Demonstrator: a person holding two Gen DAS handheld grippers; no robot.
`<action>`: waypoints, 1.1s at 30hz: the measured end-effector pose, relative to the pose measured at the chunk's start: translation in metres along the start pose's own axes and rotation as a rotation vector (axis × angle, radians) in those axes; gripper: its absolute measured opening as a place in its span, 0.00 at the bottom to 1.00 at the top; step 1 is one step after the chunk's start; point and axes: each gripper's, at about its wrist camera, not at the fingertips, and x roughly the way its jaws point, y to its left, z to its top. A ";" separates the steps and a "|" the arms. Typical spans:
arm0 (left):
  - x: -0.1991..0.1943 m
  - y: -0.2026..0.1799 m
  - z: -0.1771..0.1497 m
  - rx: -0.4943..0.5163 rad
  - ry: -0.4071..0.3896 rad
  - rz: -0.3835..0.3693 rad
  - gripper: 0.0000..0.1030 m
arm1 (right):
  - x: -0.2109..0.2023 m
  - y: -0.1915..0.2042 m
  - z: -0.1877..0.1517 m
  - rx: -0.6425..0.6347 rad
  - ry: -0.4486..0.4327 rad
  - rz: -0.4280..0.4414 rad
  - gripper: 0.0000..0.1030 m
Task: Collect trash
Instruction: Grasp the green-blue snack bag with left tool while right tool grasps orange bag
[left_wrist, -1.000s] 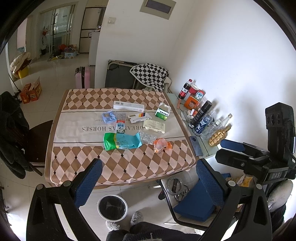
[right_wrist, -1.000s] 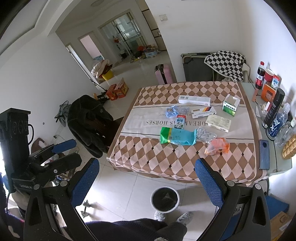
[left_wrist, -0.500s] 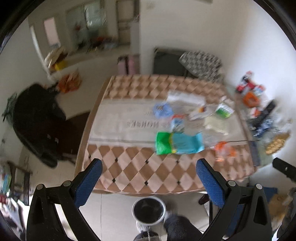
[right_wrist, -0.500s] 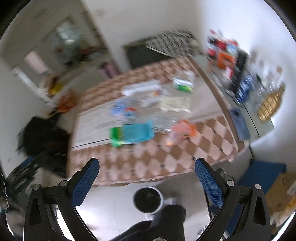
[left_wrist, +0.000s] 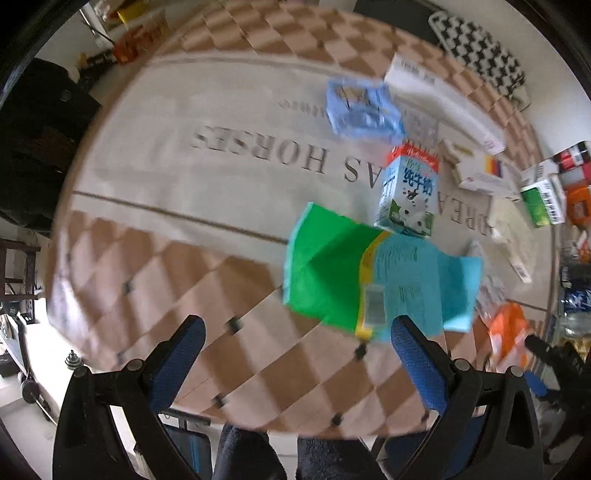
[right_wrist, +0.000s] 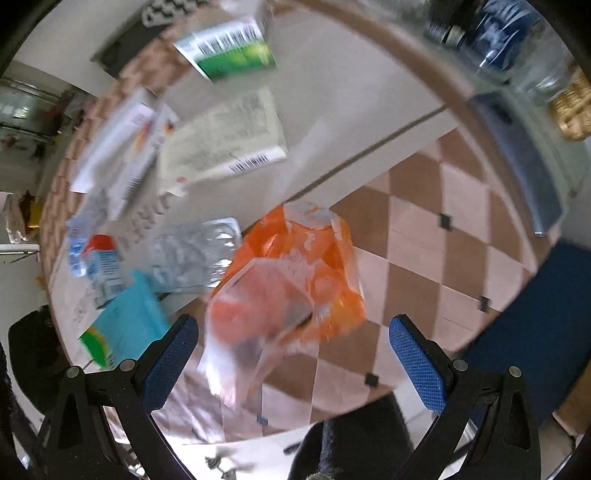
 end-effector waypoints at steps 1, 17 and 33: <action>0.010 -0.005 0.005 -0.002 0.016 0.007 0.98 | 0.011 0.001 0.004 -0.001 0.026 0.005 1.00; -0.020 -0.041 -0.009 0.052 -0.075 0.045 0.00 | 0.032 0.015 0.001 -0.112 0.111 0.035 0.35; 0.017 0.011 -0.038 -0.246 -0.054 -0.350 0.03 | 0.001 0.021 0.011 -0.064 -0.065 0.032 0.34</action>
